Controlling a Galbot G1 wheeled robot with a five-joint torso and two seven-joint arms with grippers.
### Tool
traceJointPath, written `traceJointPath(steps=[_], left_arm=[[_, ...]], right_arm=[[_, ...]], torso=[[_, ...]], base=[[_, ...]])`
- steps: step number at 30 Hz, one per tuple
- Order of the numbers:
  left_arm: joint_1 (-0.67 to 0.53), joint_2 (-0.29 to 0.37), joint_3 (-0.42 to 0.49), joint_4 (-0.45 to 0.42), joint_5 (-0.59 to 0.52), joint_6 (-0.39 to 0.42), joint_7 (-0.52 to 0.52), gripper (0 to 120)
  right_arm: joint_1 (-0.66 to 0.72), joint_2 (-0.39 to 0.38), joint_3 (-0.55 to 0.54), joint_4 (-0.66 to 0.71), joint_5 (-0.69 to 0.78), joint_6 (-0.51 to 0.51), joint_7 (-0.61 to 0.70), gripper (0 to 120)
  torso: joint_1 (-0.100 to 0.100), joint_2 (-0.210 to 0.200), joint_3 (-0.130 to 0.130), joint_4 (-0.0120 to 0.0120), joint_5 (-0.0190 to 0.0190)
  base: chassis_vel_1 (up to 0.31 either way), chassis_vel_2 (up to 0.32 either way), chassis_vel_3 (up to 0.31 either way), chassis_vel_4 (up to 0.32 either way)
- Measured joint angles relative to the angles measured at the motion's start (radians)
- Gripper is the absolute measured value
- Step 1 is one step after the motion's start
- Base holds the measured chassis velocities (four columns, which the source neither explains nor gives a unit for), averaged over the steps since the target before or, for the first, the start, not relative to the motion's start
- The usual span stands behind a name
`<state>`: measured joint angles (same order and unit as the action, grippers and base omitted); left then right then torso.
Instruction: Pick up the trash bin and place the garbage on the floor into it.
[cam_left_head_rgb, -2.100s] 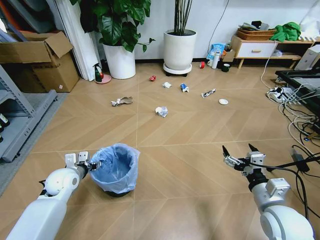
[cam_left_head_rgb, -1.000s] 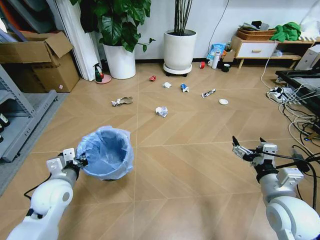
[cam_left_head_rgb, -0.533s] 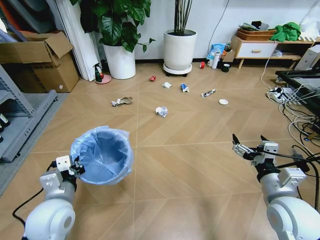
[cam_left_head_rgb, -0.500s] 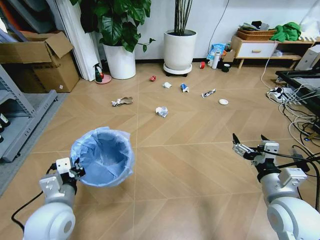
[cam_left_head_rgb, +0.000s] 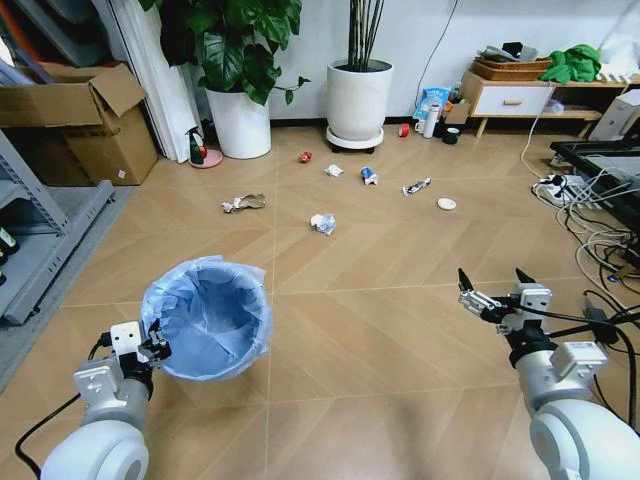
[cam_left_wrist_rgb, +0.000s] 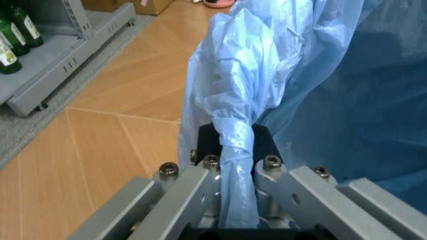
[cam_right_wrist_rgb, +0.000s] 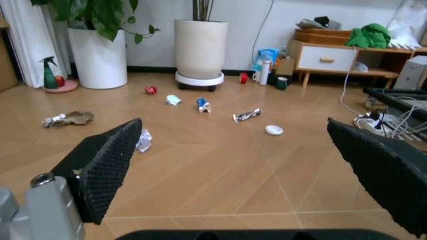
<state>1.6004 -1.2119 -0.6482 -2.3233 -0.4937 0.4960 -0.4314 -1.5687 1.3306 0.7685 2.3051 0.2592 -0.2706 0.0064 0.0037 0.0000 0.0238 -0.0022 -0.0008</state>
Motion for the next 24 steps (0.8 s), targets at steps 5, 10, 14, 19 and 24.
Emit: traceJointPath(steps=[5, 10, 14, 19, 24], left_arm=[[0.005, -0.003, 0.006, -0.011, 0.009, -0.007, 0.006, 0], [0.013, 0.005, -0.002, -0.019, 0.009, -0.011, 0.007, 0], [0.019, 0.006, -0.003, -0.028, 0.008, -0.012, 0.008, 0], [0.021, 0.006, 0.001, -0.036, 0.008, -0.013, 0.009, 0], [0.022, 0.006, 0.0, -0.039, 0.008, -0.015, 0.009, 0]], right_arm=[[-0.002, 0.001, -0.004, 0.003, -0.01, 0.001, -0.001, 100], [-0.009, 0.008, -0.007, 0.009, -0.019, 0.002, -0.001, 100], [-0.017, 0.014, -0.008, 0.013, -0.026, 0.005, -0.002, 100], [-0.026, 0.017, -0.009, 0.021, -0.031, 0.007, -0.004, 100], [-0.031, 0.018, -0.009, 0.023, -0.033, 0.008, -0.004, 100]], torso=[[0.0, 0.0, 0.0, -0.0001, 0.0001], [0.0, 0.0, 0.0, 0.0, 0.0], [0.0, 0.0, 0.0, 0.0, 0.0002], [0.0, 0.0, 0.0, -0.0001, 0.0], [0.0, 0.0, 0.0, 0.0001, 0.0]], base=[[-0.105, 0.089, 0.103, -0.118], [-0.175, 0.172, 0.181, -0.174], [-0.168, 0.195, 0.175, -0.184], [-0.145, 0.176, 0.141, -0.18], [-0.12, 0.201, 0.136, -0.193]])
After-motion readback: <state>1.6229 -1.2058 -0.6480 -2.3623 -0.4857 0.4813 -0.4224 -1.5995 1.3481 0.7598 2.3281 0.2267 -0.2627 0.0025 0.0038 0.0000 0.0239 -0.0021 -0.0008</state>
